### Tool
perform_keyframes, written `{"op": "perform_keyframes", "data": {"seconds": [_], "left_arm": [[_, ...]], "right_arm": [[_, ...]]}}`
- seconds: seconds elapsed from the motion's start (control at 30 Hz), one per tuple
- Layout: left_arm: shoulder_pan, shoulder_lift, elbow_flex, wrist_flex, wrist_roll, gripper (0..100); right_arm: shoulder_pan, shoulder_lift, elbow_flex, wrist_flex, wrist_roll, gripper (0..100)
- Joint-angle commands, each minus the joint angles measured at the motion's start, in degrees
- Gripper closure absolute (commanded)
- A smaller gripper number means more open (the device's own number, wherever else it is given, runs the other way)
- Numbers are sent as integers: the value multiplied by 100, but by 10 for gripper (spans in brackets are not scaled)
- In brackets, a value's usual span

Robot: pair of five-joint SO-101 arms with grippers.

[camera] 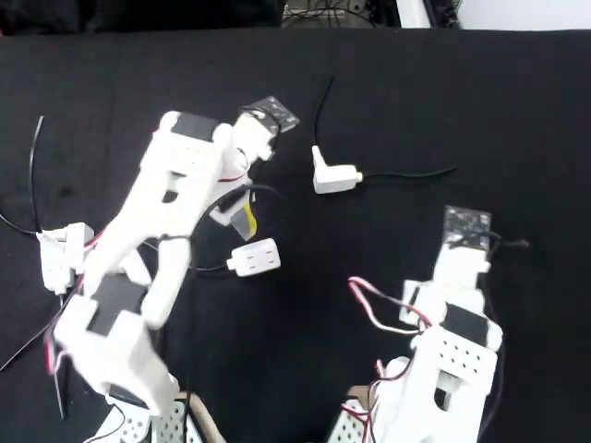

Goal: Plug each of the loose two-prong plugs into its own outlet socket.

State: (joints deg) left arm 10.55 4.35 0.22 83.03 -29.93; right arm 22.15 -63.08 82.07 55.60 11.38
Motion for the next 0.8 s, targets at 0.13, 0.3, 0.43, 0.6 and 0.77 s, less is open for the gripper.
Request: {"op": "perform_keyframes", "data": {"seconds": [0.13, 0.3, 0.43, 0.6, 0.77], "left_arm": [[-1385, -3587, 3081, -1284, 316, 712], [-2580, -5829, 5745, -2330, -88, 712], [-3099, -7692, 7319, -2822, 457, 712], [-3292, -9758, 8567, -2602, 457, 712], [-3582, -10963, 9226, -1899, 448, 712]], "right_arm": [[-2259, -66, -1138, 712, -404, 987], [-4255, -66, -1367, 387, -1064, 987], [-4862, -13, -1165, -607, -1345, 987], [-5222, 40, -699, -1468, -1530, 987], [-5556, 637, -549, -2075, -1987, 987]]}}
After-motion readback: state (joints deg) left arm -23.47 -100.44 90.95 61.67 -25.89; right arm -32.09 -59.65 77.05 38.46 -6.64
